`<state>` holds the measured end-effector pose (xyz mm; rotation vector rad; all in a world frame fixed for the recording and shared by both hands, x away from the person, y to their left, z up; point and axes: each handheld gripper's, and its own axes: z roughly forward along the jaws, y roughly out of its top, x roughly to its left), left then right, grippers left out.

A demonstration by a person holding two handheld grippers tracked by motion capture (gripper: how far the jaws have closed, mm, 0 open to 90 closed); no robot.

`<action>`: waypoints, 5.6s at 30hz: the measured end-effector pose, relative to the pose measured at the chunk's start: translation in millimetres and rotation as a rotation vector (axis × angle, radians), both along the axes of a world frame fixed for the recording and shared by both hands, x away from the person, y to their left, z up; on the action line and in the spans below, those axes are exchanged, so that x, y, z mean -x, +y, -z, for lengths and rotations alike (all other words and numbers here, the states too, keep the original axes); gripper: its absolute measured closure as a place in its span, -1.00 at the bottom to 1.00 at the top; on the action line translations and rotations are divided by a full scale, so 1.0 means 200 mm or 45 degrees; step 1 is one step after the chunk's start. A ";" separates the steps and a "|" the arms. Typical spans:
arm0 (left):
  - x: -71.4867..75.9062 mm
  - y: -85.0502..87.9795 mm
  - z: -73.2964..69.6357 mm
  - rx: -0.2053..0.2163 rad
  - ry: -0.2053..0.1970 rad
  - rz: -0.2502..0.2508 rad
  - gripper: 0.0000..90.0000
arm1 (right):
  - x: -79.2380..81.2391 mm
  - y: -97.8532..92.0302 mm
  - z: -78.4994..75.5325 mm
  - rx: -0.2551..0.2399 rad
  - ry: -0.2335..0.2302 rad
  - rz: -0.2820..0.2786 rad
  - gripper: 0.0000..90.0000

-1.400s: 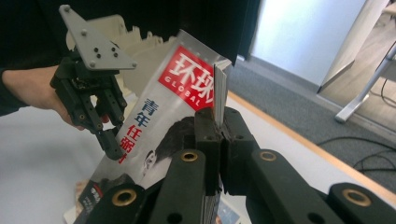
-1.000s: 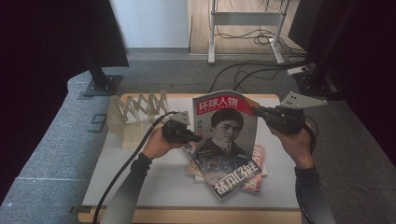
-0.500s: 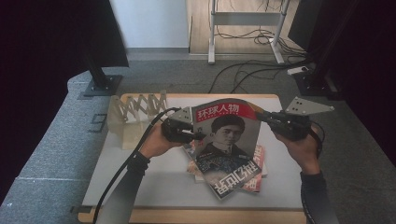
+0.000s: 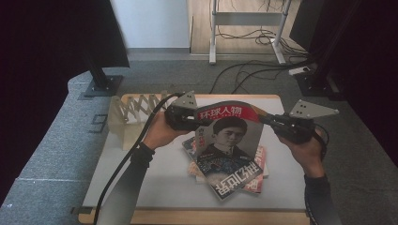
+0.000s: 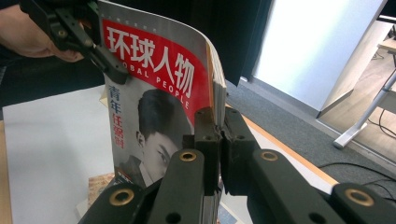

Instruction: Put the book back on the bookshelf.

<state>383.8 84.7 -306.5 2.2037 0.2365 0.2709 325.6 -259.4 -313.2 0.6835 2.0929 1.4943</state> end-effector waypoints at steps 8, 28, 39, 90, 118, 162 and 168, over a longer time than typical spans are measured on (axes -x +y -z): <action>0.01 0.01 0.00 0.025 0.067 0.012 0.90 | 0.01 -0.02 0.01 0.018 0.005 0.022 0.79; 0.04 0.19 -0.02 0.005 0.096 -0.088 0.92 | 0.03 -0.11 0.33 0.139 0.176 0.291 -0.06; 0.09 0.37 -0.04 0.041 0.101 -0.180 0.92 | 0.05 -0.17 0.60 0.211 0.283 0.449 -0.51; 0.46 1.32 -0.08 0.119 0.088 -0.846 0.93 | 0.11 -0.28 1.13 0.211 0.563 0.744 -0.94; 0.17 1.36 -0.03 0.190 0.027 -1.066 0.93 | 0.11 -0.28 1.13 0.211 0.564 0.743 -0.95; 0.12 1.35 0.05 0.229 0.077 -1.071 0.93 | 0.11 -0.28 1.13 0.210 0.565 0.742 -0.95; 0.14 1.38 0.04 0.167 0.155 -1.024 0.89 | 0.11 -0.28 1.13 0.210 0.565 0.743 -0.95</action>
